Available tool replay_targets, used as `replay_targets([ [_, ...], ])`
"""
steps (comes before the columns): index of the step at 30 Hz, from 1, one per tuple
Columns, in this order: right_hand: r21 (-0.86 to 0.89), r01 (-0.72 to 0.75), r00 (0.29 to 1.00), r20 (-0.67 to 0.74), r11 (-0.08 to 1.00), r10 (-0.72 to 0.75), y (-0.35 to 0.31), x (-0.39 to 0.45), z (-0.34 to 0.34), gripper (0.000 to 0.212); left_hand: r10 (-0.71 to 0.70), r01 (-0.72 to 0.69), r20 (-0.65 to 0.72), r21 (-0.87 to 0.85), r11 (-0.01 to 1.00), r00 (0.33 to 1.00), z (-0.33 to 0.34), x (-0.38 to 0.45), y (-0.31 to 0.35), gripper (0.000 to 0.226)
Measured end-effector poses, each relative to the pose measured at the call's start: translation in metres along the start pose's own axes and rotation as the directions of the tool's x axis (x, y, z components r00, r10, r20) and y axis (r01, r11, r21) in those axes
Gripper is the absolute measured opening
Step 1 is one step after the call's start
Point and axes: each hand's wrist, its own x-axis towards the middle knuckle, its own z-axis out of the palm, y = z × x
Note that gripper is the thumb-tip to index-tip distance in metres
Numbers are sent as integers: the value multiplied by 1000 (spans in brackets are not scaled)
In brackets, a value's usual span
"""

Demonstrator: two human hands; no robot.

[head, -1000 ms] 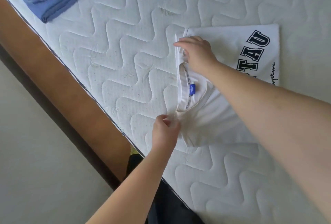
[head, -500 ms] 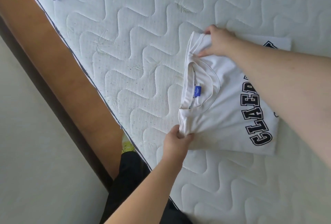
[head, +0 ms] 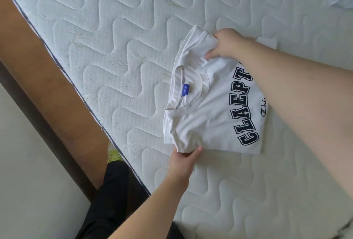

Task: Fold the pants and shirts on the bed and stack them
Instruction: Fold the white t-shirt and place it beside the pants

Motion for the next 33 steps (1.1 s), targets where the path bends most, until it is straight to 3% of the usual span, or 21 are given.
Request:
replay_targets([
  [3, 44, 46, 999, -8, 998, -45, 12, -18, -6, 51, 12, 0, -202, 61, 998, 979, 12, -1, -2, 17],
  [5, 52, 56, 998, -14, 997, -55, 19, -28, -12, 49, 46, -32, -243, 63, 997, 969, 13, -1, 4, 12],
  [9, 147, 22, 995, -100, 989, -7, 36, -56, -24, 44, 183, -184, -32, -3, 983, 983, 7, -7, 33, 19],
  [13, 282, -3, 981, -186, 959, 58, 44, -96, -25, 45, 340, -302, 186, -207, 931, 922, -4, -17, 77, 26],
  [15, 377, 9, 966, -241, 926, 89, 43, -120, -24, 45, 393, -356, 211, -194, 914, 895, -10, -24, 102, 24],
  [21, 646, 65, 903, -363, 760, 231, 28, -197, -17, 38, 504, -520, 221, 14, 854, 835, -52, -40, 175, 24],
  [27, 831, 132, 901, -327, 540, 283, 0, -245, -2, 24, 561, -608, 247, 200, 769, 790, -100, -50, 233, 28],
  [33, 927, 199, 895, -304, 317, 327, -49, -276, 16, 21, 605, -669, 300, 195, 718, 737, -140, -96, 259, 25],
])
